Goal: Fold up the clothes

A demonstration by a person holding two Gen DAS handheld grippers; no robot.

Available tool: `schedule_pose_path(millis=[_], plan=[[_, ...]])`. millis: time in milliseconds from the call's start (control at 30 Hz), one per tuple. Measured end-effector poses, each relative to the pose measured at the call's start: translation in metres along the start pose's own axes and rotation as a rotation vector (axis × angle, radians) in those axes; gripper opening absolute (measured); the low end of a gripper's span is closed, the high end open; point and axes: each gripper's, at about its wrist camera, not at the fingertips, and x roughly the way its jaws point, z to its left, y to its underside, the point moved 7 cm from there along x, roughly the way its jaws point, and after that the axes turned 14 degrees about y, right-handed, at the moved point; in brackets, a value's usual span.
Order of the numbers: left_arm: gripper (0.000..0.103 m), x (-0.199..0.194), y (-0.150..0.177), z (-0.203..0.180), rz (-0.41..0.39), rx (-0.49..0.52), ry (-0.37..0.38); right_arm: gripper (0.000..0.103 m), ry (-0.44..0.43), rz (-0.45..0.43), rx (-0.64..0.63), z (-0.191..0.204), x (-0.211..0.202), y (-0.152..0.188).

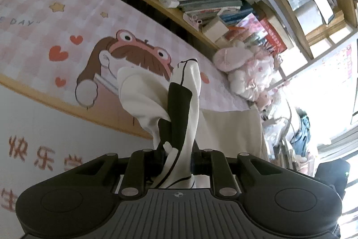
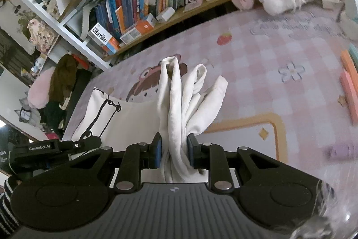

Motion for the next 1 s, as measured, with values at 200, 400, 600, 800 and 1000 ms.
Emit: schedule_pose_path(millis=[200, 400, 600, 800, 1000], plan=[[0.018, 0.004, -0.031, 0.011, -0.013, 0.008, 0.018, 0.021, 0.003, -0.025, -0.007, 0.014, 0.017, -0.026], [0.018, 0.013, -0.061, 0.026, -0.01, 0.02, 0.022, 0.021, -0.001, -0.031, 0.008, 0.024, 0.042, -0.05], [0.018, 0.024, -0.09, 0.045, -0.005, 0.023, 0.027, 0.021, 0.003, -0.029, -0.005, 0.034, 0.07, -0.072], [0.018, 0.037, -0.128, 0.061, -0.028, 0.037, 0.038, 0.021, -0.016, -0.05, 0.019, 0.041, 0.097, -0.104], [0.018, 0.047, -0.166, 0.072, -0.063, 0.057, 0.05, 0.021, -0.042, -0.088, 0.035, 0.049, 0.12, -0.139]])
